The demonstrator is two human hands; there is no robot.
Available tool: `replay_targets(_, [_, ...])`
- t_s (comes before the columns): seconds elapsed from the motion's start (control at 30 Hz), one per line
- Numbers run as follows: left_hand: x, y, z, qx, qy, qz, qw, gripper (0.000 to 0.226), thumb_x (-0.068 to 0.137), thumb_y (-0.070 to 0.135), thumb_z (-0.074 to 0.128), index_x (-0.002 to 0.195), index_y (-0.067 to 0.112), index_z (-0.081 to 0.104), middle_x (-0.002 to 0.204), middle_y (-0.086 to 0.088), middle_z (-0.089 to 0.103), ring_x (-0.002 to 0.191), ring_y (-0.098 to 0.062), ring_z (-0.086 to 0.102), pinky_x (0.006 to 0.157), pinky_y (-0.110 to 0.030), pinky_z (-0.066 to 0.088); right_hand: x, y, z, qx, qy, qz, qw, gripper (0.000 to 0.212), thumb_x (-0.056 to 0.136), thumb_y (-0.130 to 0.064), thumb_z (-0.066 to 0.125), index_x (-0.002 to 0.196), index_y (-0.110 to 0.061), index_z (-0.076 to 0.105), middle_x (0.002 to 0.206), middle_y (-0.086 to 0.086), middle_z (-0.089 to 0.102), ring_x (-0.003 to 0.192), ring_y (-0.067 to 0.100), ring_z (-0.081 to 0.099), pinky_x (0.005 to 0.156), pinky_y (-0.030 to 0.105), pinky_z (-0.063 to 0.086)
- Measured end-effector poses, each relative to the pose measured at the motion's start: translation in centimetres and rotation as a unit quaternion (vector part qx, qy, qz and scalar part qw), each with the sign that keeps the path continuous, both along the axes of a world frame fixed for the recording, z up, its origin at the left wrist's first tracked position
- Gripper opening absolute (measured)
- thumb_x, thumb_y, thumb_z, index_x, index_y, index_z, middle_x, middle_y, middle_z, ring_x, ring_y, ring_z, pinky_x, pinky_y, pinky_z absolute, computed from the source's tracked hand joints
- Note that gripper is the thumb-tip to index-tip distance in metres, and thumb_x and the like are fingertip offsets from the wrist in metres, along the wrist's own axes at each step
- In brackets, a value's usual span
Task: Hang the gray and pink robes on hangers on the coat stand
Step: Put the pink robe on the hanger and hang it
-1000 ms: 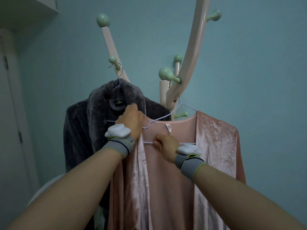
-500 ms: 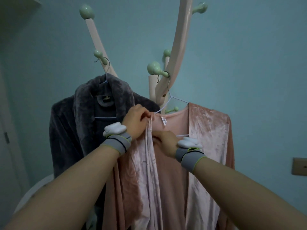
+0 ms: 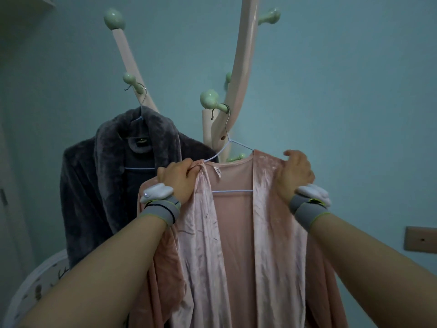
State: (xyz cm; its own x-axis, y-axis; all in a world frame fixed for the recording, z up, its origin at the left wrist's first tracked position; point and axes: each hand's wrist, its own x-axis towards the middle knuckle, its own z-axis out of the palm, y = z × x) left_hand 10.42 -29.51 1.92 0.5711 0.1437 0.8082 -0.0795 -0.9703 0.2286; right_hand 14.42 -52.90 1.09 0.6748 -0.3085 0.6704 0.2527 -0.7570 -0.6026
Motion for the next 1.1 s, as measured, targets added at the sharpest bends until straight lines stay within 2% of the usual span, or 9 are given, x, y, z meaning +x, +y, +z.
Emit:
replay_targets(0.1, [0.2,0.1,0.0,-0.020,-0.015,0.001,1.000,0.024,0.093,0.033,0.044,0.070,0.025,0.046,0.081,-0.008,0.067,0.092,-0.031,0.056,0.066,-0.031,0.012,1.6,-3.3,-1.0,0.011,0.109,0.044,0.993,0.038,0.096,-0.017,0.040,0.134,-0.011,0.041,0.137,0.018,0.048,0.126,0.036,0.044,0.106,0.043,0.032])
replay_targets(0.23, [0.3,0.4,0.3,-0.036,-0.010,-0.009,0.999,0.025,0.092,0.032,0.047,0.068,0.025,0.047,0.080,-0.009,0.066,0.093,-0.031,0.055,0.067,-0.027,0.011,3.0,-5.9,-2.3,0.053,0.176,0.087,0.979,0.038,0.100,-0.025,0.034,0.130,-0.004,0.040,0.126,0.029,0.054,0.117,0.042,0.050,0.098,0.041,0.037])
replay_targets(0.3, [0.1,0.5,0.4,-0.033,-0.011,-0.006,0.999,0.022,0.092,0.032,0.048,0.072,0.025,0.055,0.081,-0.010,0.067,0.093,-0.031,0.056,0.071,-0.030,0.015,3.4,-6.6,-2.9,0.022,0.215,0.107,0.970,0.034,0.101,-0.029,0.029,0.105,-0.001,0.048,0.122,0.031,0.055,0.114,0.042,0.052,0.093,0.038,0.039])
replay_targets(0.4, [-0.1,0.5,0.4,-0.019,-0.010,-0.013,1.000,0.020,0.092,0.030,0.049,0.088,0.023,0.066,0.088,-0.006,0.070,0.097,-0.030,0.056,0.078,-0.032,0.018,4.2,-6.8,-3.3,-0.005,0.177,0.086,0.980,0.034,0.101,-0.025,0.028,0.071,-0.010,0.033,0.116,0.034,0.056,0.109,0.044,0.053,0.087,0.039,0.038])
replay_targets(0.57, [-0.5,0.9,0.3,-0.012,-0.024,-0.033,0.999,0.021,0.093,0.024,0.050,0.101,0.024,0.069,0.095,-0.005,0.073,0.099,-0.029,0.057,0.081,-0.031,0.019,5.3,-9.1,-2.3,0.036,0.136,0.016,0.990,0.031,0.100,-0.022,0.028,0.104,0.002,0.048,0.110,0.035,0.058,0.104,0.047,0.054,0.083,0.041,0.041])
replay_targets(0.8, [-0.3,0.2,-0.5,-0.047,0.044,-0.049,0.997,0.026,0.091,0.029,0.051,0.116,0.031,0.060,0.105,-0.006,0.066,0.106,-0.030,0.053,0.091,-0.029,0.026,5.5,-10.3,-2.5,-0.015,0.262,0.018,0.965,0.033,0.098,-0.014,0.035,0.119,0.006,0.050,0.127,0.026,0.055,0.118,0.039,0.053,0.095,0.035,0.042])
replay_targets(0.9, [-0.6,1.2,-0.6,-0.062,0.074,-0.041,0.995,0.038,0.088,0.031,0.055,0.126,0.033,0.052,0.123,-0.005,0.059,0.117,-0.032,0.051,0.103,-0.040,0.038,4.4,-8.4,-2.0,-0.001,0.172,0.004,0.985,0.032,0.097,-0.017,0.038,0.122,-0.001,0.049,0.129,0.024,0.051,0.119,0.041,0.048,0.098,0.042,0.037])
replay_targets(1.0, [-0.9,2.0,-1.1,-0.096,0.053,-0.023,0.994,0.035,0.089,0.027,0.056,0.123,0.019,0.057,0.121,-0.009,0.060,0.115,-0.032,0.054,0.100,-0.043,0.042,2.4,-4.8,-0.8,-0.021,0.021,0.004,1.000,0.026,0.092,-0.014,0.044,0.114,-0.003,0.053,0.122,0.022,0.051,0.112,0.040,0.049,0.092,0.044,0.036])
replay_targets(1.1, [-1.4,2.7,-2.1,-0.075,0.071,0.013,0.995,0.031,0.092,0.027,0.054,0.117,0.011,0.063,0.108,-0.016,0.060,0.107,-0.033,0.055,0.095,-0.042,0.041,-0.2,0.4,-1.2,-0.069,-0.002,0.176,0.982,0.023,0.092,-0.015,0.047,0.106,-0.001,0.057,0.109,0.021,0.061,0.101,0.036,0.057,0.086,0.037,0.039])
